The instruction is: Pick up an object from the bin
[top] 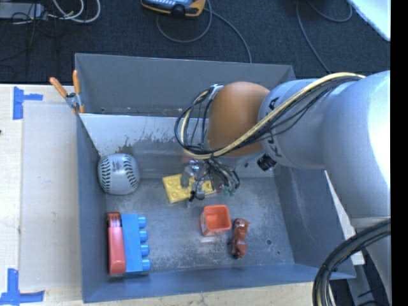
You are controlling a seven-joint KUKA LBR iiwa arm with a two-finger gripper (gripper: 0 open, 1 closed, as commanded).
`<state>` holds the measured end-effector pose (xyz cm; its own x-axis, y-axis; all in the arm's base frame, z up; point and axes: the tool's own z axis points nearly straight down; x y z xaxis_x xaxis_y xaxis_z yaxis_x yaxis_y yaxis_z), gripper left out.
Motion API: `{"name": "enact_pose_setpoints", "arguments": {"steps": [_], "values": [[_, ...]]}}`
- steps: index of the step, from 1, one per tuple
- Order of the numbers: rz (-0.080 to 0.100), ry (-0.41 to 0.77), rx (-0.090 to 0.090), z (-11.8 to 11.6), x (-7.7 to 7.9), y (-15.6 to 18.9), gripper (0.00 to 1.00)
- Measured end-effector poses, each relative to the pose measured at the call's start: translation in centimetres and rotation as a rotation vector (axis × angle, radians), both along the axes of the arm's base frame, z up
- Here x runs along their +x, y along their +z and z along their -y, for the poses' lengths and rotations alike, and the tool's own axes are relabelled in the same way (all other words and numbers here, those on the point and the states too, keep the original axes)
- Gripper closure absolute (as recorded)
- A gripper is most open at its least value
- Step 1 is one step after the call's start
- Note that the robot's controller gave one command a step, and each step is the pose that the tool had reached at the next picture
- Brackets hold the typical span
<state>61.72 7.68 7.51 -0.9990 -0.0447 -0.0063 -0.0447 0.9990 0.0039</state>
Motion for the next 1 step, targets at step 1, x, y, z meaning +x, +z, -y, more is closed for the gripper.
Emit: {"name": "enact_pose_setpoints", "arguments": {"steps": [1], "values": [[0.001, -0.002, 0.001, 0.22, 0.06, -0.02, 1.0]]}}
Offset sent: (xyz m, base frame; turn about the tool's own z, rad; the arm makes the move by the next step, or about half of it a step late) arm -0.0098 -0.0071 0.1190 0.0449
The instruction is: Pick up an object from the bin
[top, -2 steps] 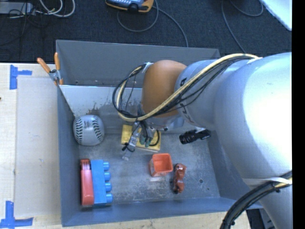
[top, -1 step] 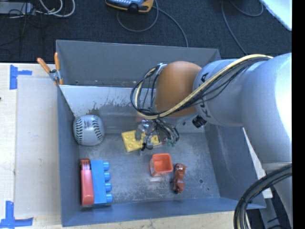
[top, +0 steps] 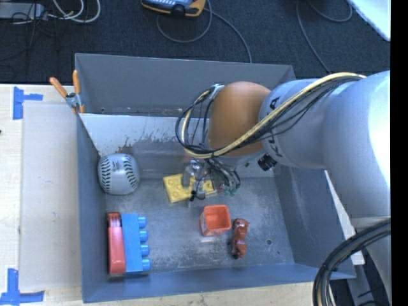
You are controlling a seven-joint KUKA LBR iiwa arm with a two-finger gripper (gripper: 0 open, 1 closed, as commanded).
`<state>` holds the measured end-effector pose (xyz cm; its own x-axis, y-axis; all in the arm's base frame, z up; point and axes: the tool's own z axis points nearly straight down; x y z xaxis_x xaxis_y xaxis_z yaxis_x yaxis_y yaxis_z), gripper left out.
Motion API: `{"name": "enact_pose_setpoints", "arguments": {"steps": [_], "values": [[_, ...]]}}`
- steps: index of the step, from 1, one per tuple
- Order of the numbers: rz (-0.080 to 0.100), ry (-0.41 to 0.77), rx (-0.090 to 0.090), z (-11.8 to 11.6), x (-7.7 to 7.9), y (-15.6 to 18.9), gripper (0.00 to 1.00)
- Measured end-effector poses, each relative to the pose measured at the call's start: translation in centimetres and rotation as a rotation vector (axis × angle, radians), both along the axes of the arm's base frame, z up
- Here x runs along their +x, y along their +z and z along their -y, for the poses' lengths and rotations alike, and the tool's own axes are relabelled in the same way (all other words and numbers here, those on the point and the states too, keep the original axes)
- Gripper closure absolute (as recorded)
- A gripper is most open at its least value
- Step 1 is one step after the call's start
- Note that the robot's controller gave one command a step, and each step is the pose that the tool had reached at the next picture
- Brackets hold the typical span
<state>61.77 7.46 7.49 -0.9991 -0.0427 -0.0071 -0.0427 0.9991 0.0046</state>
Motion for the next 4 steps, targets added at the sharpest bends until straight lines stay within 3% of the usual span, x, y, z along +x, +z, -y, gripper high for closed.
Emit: {"name": "enact_pose_setpoints", "arguments": {"steps": [1, 4], "values": [[0.0, -0.042, 0.0, 0.45, -1.0, 11.88, 1.0], [-0.001, -0.048, 0.0, 0.55, -0.99, 11.87, 1.0]]}}
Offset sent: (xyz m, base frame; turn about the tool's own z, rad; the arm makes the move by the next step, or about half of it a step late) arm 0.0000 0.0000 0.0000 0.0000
